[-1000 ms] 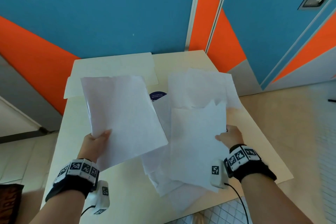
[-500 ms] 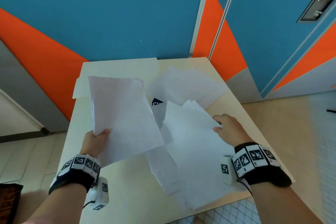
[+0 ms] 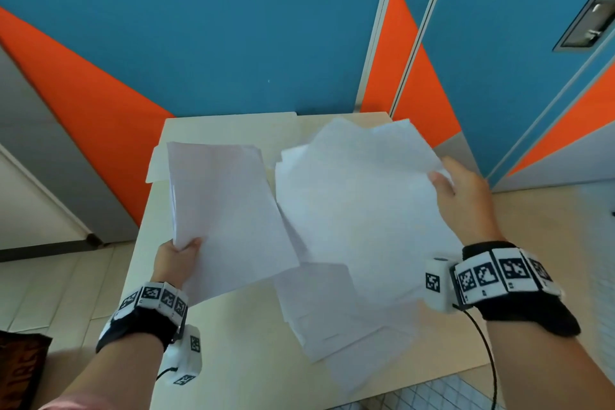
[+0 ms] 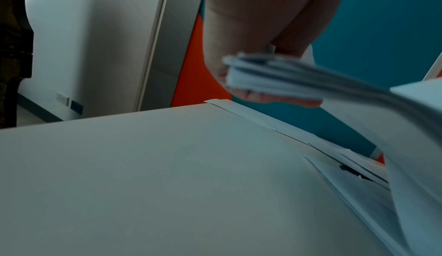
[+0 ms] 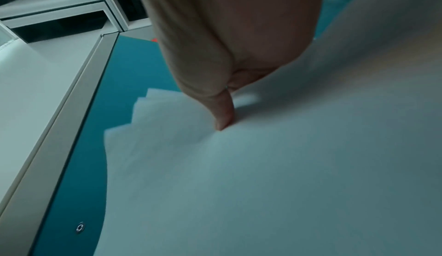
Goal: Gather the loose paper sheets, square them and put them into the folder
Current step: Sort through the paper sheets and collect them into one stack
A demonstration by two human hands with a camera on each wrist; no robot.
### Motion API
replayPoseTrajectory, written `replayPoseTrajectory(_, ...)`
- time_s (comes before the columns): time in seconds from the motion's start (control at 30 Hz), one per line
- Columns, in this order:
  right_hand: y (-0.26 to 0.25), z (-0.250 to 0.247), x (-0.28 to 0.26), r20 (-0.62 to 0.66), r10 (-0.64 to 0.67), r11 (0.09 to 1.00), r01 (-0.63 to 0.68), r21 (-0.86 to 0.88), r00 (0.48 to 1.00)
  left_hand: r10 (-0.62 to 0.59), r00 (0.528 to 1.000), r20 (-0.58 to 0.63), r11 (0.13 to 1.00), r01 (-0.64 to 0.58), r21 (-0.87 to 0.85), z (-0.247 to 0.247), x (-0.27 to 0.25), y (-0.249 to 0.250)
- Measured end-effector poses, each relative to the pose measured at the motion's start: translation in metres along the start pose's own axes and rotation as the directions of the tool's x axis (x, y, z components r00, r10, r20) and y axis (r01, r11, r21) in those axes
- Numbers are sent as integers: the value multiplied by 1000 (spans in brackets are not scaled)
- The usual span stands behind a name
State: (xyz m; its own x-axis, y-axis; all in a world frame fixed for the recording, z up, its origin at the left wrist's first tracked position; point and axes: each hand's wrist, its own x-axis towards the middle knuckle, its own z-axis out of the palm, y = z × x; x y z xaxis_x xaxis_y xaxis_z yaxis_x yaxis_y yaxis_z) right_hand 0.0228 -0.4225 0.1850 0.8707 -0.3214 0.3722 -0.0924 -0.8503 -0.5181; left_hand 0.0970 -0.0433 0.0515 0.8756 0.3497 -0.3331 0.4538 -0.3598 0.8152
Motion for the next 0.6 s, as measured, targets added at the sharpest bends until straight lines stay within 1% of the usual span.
replayPoseTrajectory(0.07,-1,-1,8,-29,-6,994,9,110,1000,9,1000,7,1000,-9,3,2,-2,2)
replayPoseTrajectory(0.17,-2,0,19,-26,42,950,-31,312,999,1,1000,24,1000,-1,2,3,-4,3)
replayPoseTrajectory(0.2,-1,1,23,-33,83,922,-64,382,996,0,1000,25,1000,0,-1,2,-4,3)
replayPoseTrajectory(0.27,9,7,29,-42,206,848,-157,507,978,-6,1000,22,1000,7,-8,0,-4,2)
replayPoseTrajectory(0.33,26,21,31,-2,352,748,-281,601,936,-9,1000,11,1000,9,-22,-4,-4,0)
replayPoseTrajectory(0.37,34,31,29,29,416,707,-343,619,909,-13,1000,3,999,13,-31,-6,-4,0)
replayPoseTrajectory(0.43,53,53,17,90,511,672,-463,578,855,-19,1000,-8,999,19,-46,-10,-4,0)
replayPoseTrajectory(0.53,76,82,-10,122,612,674,-596,437,782,-20,999,-26,998,19,-61,-13,-3,0)
replayPoseTrajectory(0.57,83,89,-18,117,632,684,-623,380,766,-22,999,-30,998,20,-60,-13,-3,0)
replayPoseTrajectory(0.6,87,94,-25,105,640,704,-636,315,761,-21,999,-31,998,19,-56,-13,-2,0)
